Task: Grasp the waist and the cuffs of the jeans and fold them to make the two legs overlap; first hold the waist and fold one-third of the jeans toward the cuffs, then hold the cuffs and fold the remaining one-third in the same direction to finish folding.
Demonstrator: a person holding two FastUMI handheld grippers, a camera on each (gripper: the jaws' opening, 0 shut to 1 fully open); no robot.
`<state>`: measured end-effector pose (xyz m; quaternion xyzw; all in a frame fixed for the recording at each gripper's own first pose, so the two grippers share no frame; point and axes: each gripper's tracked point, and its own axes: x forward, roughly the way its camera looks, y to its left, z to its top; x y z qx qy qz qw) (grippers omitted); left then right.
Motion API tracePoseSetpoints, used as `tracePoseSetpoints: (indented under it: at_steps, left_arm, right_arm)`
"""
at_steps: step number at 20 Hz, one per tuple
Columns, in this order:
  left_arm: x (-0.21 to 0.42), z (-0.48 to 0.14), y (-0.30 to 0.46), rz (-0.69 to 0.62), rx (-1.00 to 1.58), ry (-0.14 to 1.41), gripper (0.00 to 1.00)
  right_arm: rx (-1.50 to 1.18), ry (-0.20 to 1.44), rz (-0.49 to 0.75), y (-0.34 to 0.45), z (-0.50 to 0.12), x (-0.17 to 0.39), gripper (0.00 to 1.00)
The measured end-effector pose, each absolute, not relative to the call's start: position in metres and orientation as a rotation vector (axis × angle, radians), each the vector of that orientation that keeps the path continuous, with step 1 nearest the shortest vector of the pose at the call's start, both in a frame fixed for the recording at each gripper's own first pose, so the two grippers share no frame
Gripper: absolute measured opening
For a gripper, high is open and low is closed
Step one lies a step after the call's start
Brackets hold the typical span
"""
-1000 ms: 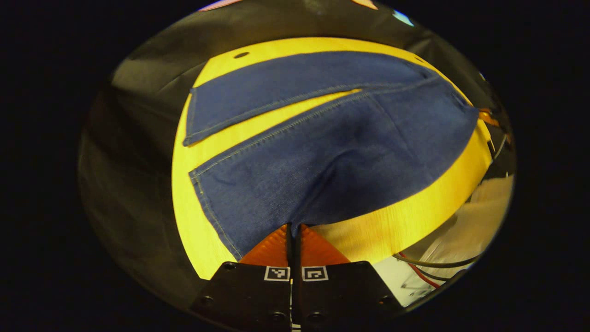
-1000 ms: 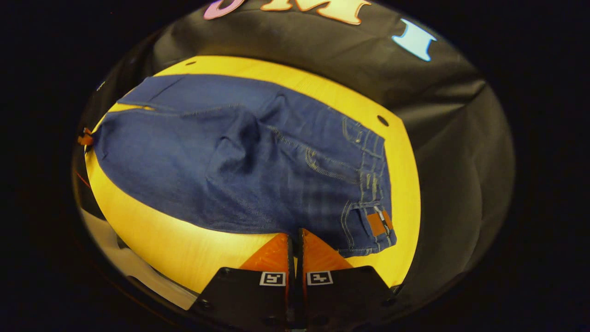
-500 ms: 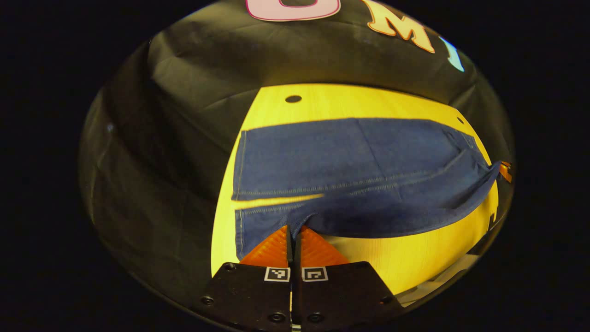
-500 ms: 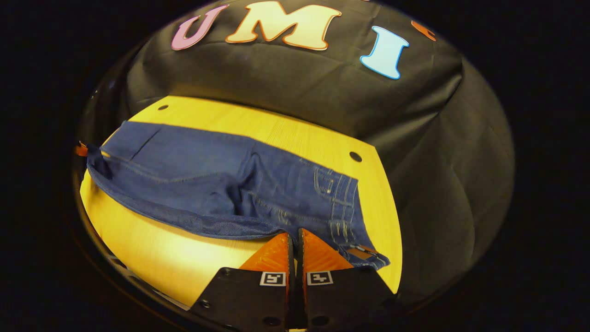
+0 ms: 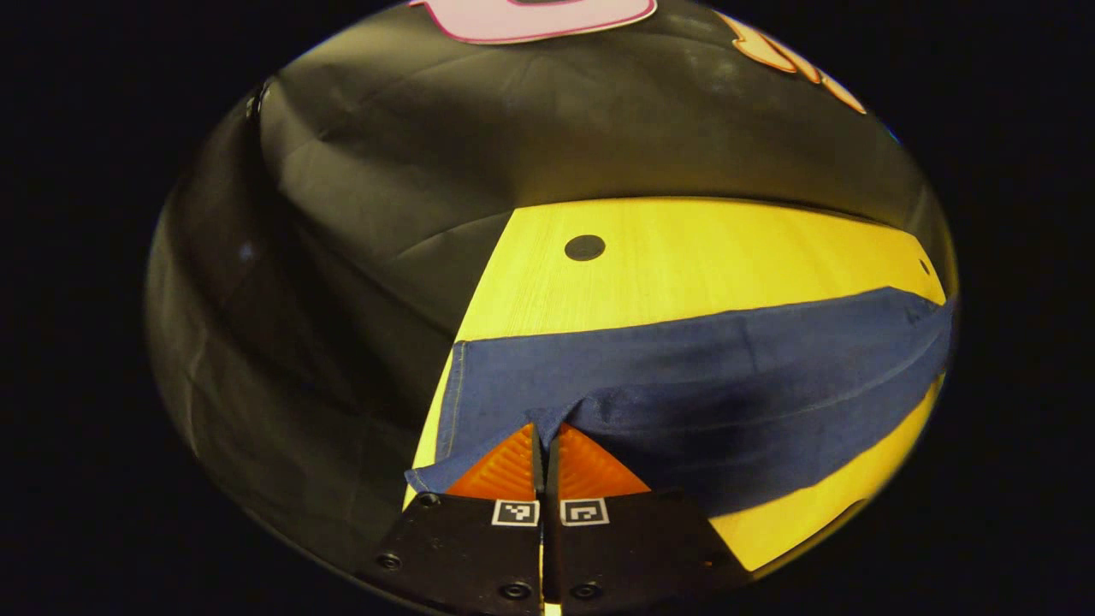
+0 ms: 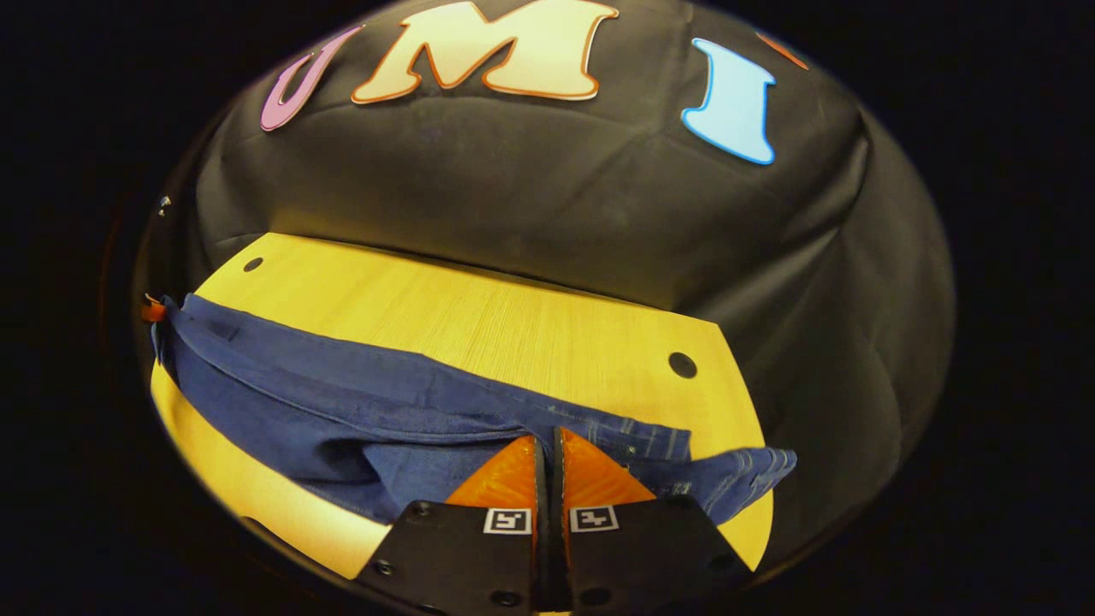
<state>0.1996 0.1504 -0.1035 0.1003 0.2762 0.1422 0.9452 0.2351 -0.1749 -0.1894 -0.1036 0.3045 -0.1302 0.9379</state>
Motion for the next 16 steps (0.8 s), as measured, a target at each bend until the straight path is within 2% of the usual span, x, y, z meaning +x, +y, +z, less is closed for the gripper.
tracePoseSetpoints:
  at_steps: [4, 5, 6, 8, 9, 11, 12, 13, 16]
  left_arm:
    - [0.233, -0.128, 0.163, 0.323, 0.187, 0.57, 0.0]
    - [0.232, -0.131, 0.161, 0.324, 0.189, 0.563, 0.0]
    - [0.232, -0.13, 0.159, 0.329, 0.196, 0.557, 0.0]
    - [0.23, -0.118, 0.153, 0.325, 0.203, 0.526, 0.0]
    - [0.229, -0.111, 0.152, 0.32, 0.202, 0.506, 0.03]
    - [0.228, -0.089, 0.158, 0.351, 0.211, 0.44, 0.5]
    - [0.227, -0.076, 0.164, 0.371, 0.218, 0.393, 0.73]
    - [0.225, -0.063, 0.164, 0.392, 0.226, 0.349, 0.96]
    - [0.217, -0.031, 0.143, 0.404, 0.238, 0.238, 0.94]
  right_arm:
    - [-0.183, 0.713, -0.204, -0.178, -0.248, 0.27, 0.0]
    - [-0.162, 0.731, -0.201, -0.18, -0.255, 0.273, 0.02]
    - [-0.125, 0.736, -0.202, -0.181, -0.26, 0.276, 0.0]
    - [-0.023, 0.722, -0.2, -0.176, -0.249, 0.279, 0.02]
    - [0.036, 0.711, -0.192, -0.173, -0.24, 0.28, 0.04]
    - [0.146, 0.692, -0.169, -0.17, -0.23, 0.284, 0.13]
    - [0.178, 0.684, -0.159, -0.174, -0.224, 0.283, 0.13]
    - [0.189, 0.678, -0.156, -0.178, -0.218, 0.28, 0.29]
    - [0.151, 0.599, -0.193, -0.205, -0.194, 0.269, 1.0]
